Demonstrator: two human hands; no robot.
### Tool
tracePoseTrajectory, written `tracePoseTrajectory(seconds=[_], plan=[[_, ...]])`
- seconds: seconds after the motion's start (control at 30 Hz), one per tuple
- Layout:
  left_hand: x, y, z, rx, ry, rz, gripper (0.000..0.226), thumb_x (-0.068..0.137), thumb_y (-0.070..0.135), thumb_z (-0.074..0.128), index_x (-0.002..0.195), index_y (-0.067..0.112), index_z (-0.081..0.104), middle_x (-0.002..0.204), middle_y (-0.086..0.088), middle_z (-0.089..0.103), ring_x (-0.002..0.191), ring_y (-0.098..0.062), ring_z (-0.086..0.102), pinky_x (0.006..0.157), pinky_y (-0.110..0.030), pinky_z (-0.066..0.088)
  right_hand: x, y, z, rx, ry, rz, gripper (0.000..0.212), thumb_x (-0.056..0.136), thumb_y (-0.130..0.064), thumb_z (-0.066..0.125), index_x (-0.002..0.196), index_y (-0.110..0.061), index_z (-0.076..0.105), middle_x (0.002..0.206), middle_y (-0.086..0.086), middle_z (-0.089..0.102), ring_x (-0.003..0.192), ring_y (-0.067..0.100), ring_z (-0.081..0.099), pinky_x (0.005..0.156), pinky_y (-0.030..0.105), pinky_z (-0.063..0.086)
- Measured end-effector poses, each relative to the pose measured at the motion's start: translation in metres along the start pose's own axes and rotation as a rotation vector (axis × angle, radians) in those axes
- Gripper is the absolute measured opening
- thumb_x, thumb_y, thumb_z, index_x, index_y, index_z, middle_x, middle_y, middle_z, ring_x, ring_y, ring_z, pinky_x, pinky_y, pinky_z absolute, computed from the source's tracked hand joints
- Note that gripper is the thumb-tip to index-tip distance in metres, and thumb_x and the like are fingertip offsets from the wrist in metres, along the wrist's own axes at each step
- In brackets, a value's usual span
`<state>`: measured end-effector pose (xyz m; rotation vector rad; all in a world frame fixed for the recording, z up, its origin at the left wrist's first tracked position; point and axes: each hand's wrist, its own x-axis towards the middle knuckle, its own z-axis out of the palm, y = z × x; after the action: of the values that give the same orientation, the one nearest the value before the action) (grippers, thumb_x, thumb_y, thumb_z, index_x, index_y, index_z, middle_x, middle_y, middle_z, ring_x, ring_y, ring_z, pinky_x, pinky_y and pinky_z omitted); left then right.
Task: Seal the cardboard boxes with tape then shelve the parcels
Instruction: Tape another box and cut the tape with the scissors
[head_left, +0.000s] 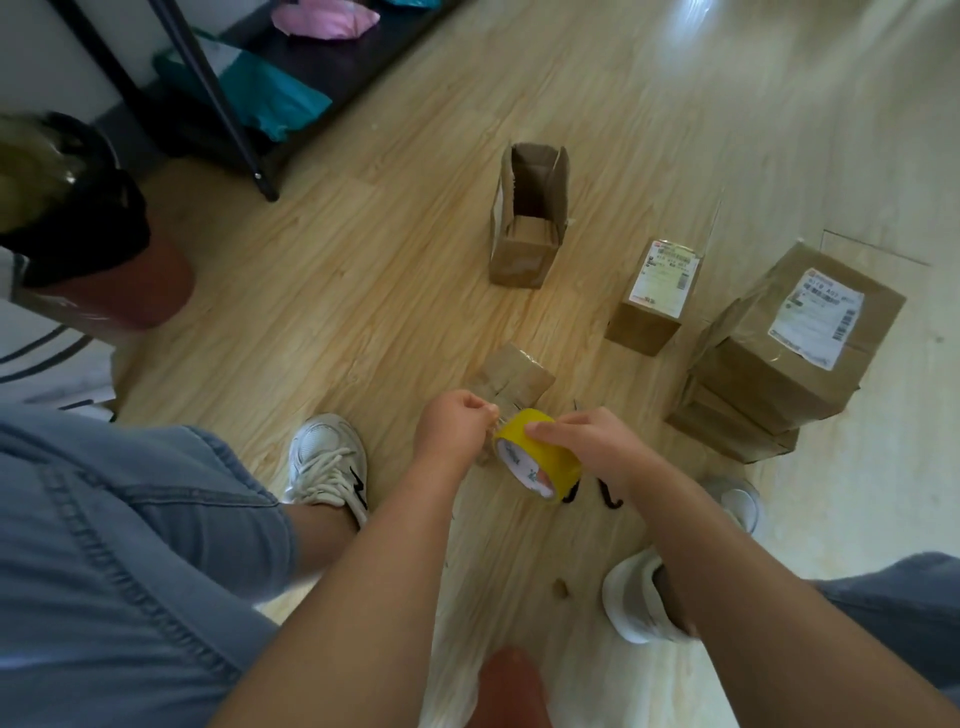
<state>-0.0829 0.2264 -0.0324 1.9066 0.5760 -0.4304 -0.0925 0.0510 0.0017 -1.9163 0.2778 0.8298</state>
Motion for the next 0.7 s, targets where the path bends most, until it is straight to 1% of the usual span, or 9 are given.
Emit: tracePoseTrajectory(seconds=[0.07,0.17,0.27,0.3,0.37,0.47,0.53,0.63,0.7], plan=[[0.002,0.002,-0.002,-0.052,0.055,0.002,0.018,0.092,0.018,0.064,0.074,0.016,0.063,0.074,-0.005,0.067,0.068,-0.02,0.063,0.065,-0.029,0.05,0.005,0.001,-0.001,-0.136,0.057,0.023,0.047,0.09,-0.048,0.068,0.059,-0.015,0.058,0.058,0.004,0.062,0.051,0.011,0.056,0.059,0.027,0.045],[0.005,0.001,-0.003,-0.049,0.061,0.003,0.016,0.092,0.018,0.065,0.077,0.016,0.064,0.074,-0.002,0.068,0.069,-0.018,0.064,0.063,-0.027,0.049,0.008,0.008,0.005,-0.173,0.064,0.126,0.052,0.084,-0.059,0.069,0.066,-0.012,0.054,0.059,0.008,0.063,0.048,0.015,0.059,0.052,0.024,0.044],[0.006,-0.009,-0.003,-0.004,0.138,-0.093,0.015,0.094,0.022,0.062,0.081,0.016,0.067,0.078,-0.001,0.068,0.072,-0.018,0.063,0.059,-0.027,0.043,0.011,0.016,0.013,-0.208,0.035,0.159,0.059,0.076,-0.07,0.07,0.072,-0.013,0.056,0.07,0.008,0.061,0.063,0.018,0.058,0.061,0.03,0.043],[0.008,-0.015,-0.007,-0.014,0.183,-0.139,0.015,0.094,0.021,0.061,0.083,0.015,0.068,0.082,-0.003,0.069,0.075,-0.02,0.063,0.062,-0.028,0.045,0.011,0.02,0.015,-0.222,0.021,0.188,0.06,0.074,-0.071,0.07,0.076,-0.013,0.057,0.075,0.007,0.059,0.069,0.018,0.057,0.064,0.032,0.043],[0.013,-0.026,-0.017,-0.072,0.221,-0.2,0.015,0.093,0.017,0.062,0.081,0.015,0.069,0.091,-0.007,0.071,0.084,-0.026,0.065,0.075,-0.033,0.05,0.01,0.032,0.017,-0.22,-0.017,0.242,0.055,0.074,-0.068,0.071,0.079,-0.015,0.056,0.078,0.004,0.054,0.072,0.018,0.053,0.065,0.031,0.041],[0.014,-0.032,-0.02,-0.04,0.144,-0.184,0.019,0.092,0.018,0.065,0.073,0.019,0.065,0.09,-0.011,0.071,0.088,-0.029,0.066,0.083,-0.039,0.051,0.01,0.048,0.014,-0.241,-0.029,0.265,0.053,0.076,-0.065,0.072,0.081,-0.014,0.061,0.075,0.002,0.053,0.068,0.016,0.052,0.062,0.029,0.04],[0.014,-0.028,-0.015,-0.001,0.149,-0.146,0.02,0.093,0.024,0.065,0.073,0.02,0.065,0.085,-0.008,0.07,0.083,-0.027,0.065,0.08,-0.039,0.052,0.011,0.049,0.009,-0.258,0.008,0.266,0.053,0.077,-0.064,0.072,0.084,-0.012,0.064,0.076,0.003,0.055,0.069,0.017,0.054,0.062,0.03,0.041],[0.016,-0.019,-0.013,0.003,0.165,-0.064,0.021,0.093,0.029,0.065,0.076,0.017,0.066,0.076,0.0,0.066,0.071,-0.019,0.06,0.065,-0.03,0.044,0.014,0.047,0.004,-0.211,0.026,0.253,0.051,0.081,-0.063,0.07,0.079,-0.013,0.057,0.074,0.005,0.05,0.067,0.017,0.05,0.062,0.031,0.037],[0.021,-0.012,-0.015,-0.023,0.174,-0.041,0.021,0.091,0.031,0.069,0.078,0.014,0.069,0.074,0.001,0.067,0.068,-0.015,0.061,0.061,-0.027,0.042,0.018,0.048,0.002,-0.181,0.043,0.227,0.048,0.084,-0.059,0.068,0.079,-0.014,0.056,0.073,0.007,0.05,0.067,0.019,0.05,0.063,0.032,0.037]])
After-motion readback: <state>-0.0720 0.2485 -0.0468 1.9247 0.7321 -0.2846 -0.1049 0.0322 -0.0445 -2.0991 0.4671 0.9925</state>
